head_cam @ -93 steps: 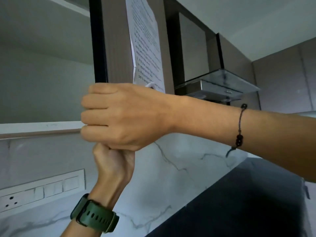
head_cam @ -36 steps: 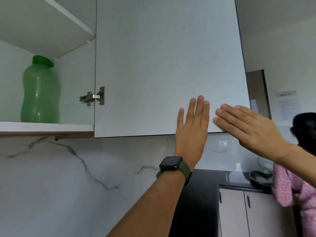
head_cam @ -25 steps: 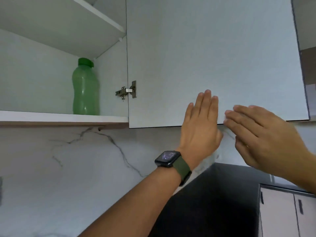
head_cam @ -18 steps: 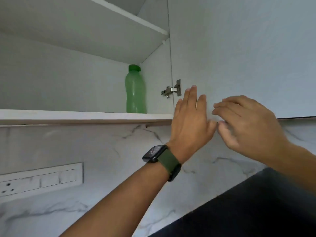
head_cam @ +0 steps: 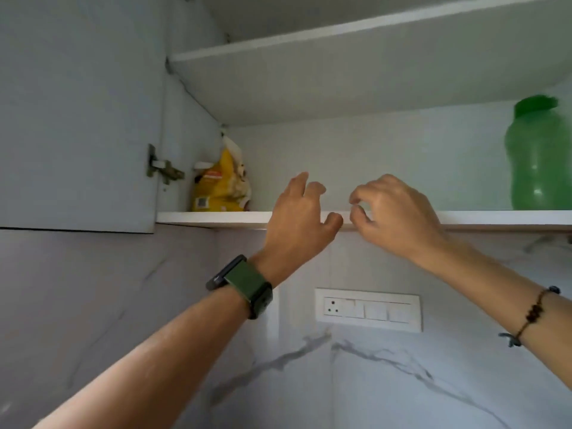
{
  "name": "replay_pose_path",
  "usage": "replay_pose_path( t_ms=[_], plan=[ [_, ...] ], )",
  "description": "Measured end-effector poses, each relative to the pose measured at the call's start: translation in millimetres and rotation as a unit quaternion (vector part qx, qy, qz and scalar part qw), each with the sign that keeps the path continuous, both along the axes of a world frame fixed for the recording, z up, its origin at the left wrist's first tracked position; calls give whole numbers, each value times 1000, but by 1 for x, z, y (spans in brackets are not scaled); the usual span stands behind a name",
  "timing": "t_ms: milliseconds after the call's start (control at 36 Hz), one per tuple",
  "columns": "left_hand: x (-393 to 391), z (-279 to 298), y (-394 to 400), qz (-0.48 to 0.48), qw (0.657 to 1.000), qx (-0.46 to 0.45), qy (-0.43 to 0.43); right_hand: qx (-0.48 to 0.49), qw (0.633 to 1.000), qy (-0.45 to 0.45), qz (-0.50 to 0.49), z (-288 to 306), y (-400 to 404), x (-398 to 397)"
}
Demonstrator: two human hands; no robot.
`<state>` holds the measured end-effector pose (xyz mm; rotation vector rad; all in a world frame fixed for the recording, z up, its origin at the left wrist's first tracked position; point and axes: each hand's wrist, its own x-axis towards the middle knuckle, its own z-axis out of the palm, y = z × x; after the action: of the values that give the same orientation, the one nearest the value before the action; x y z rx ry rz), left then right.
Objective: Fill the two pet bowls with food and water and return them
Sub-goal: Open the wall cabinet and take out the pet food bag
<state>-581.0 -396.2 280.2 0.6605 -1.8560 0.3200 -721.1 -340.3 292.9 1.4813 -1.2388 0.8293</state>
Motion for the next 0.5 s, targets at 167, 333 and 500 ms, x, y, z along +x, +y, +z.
replay_pose_path(
  t_ms=[167, 333, 500],
  plan=[
    [67, 14, -31, 18, 995, 87, 42, 50, 993, -60, 94, 11, -71, 56],
    [100, 25, -63, -5, 987, 144, 72, 124, 976, -120, 130, 32, -130, 92],
    [106, 44, -109, -23, 983, 150, 99, 232, 951, -157, 132, 58, -166, 108]
  ],
)
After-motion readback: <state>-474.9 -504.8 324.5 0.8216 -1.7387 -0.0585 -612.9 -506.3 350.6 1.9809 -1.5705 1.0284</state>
